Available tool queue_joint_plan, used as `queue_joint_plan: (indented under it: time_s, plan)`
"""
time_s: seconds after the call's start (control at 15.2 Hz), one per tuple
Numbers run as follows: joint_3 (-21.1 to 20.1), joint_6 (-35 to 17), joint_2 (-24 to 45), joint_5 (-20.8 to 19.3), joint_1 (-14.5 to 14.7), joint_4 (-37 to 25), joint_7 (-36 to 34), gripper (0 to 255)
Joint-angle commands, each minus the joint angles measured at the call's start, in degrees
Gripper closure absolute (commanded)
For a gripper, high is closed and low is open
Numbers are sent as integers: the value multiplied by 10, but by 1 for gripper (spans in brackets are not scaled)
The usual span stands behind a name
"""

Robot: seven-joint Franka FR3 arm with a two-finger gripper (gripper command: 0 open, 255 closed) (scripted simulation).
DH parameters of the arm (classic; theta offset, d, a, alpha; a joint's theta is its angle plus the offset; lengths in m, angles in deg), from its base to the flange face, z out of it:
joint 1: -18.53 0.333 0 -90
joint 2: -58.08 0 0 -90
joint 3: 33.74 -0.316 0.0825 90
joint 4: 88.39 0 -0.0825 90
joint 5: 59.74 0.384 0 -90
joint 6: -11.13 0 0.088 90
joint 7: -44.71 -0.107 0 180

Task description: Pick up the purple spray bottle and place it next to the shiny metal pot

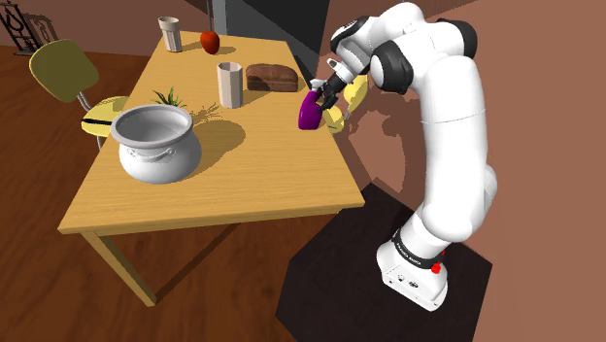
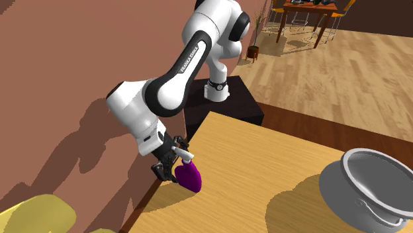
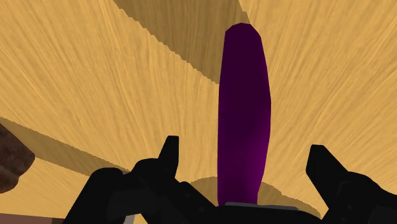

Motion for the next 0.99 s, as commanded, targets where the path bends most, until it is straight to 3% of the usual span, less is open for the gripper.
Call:
queue_joint_plan:
  time_s: [0.0,0.4,0.46,0.92]
  plan:
    - [-2,-5,2,3,2,2,1,0]
    - [-2,-5,2,3,2,2,1,0]
    - [-2,-5,2,3,2,2,1,255]
    - [-2,-4,2,3,2,2,1,255]
